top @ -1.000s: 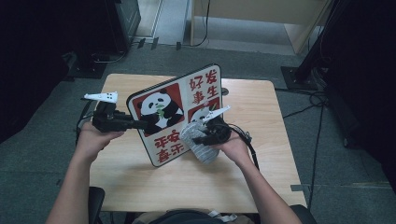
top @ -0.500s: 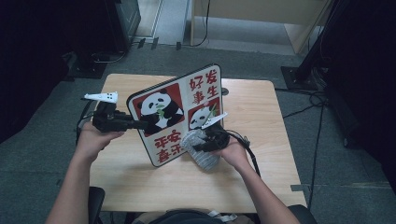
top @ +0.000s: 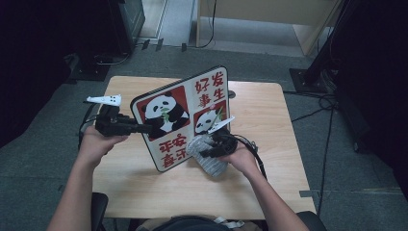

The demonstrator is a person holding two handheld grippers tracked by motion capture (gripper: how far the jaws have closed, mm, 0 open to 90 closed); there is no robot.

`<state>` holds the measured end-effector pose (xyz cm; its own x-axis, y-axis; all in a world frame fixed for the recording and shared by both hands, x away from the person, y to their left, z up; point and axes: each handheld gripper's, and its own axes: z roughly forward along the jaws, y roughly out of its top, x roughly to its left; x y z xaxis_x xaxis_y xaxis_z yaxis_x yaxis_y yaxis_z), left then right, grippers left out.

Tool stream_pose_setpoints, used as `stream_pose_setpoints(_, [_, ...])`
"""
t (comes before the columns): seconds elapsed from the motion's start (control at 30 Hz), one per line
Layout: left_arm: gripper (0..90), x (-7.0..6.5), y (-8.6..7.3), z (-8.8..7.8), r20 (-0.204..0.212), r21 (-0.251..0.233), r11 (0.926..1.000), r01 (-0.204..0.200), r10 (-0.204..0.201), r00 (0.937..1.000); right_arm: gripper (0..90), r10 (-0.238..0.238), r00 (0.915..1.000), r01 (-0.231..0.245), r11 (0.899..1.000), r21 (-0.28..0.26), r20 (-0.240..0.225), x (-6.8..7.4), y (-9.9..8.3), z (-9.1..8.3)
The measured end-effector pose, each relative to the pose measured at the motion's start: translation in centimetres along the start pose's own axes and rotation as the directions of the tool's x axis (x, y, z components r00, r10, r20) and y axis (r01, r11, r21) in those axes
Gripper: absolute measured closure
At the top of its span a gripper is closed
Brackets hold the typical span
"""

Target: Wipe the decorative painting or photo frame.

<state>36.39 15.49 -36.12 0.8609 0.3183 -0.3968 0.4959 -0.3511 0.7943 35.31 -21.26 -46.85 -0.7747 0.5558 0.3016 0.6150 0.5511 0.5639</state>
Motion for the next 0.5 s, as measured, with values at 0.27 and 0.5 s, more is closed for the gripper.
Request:
stream_pose_setpoints(0.27, [73.8, 0.1, 0.0, 0.0, 0.001, -0.001, 1.0, 0.002, -0.002, 1.0, 68.7, 0.005, 0.9999, -0.006, 1.0, -0.03, -0.009, 0.3, 1.0, -1.9])
stream_pose_setpoints(0.5, [73.5, 0.1, 0.0, 0.0, 0.005, -0.002, 1.0, 0.007, -0.007, 1.0, 68.8, 0.009, 0.9999, -0.01, 0.996, -0.084, -0.009, 0.9, 2.7, -4.0])
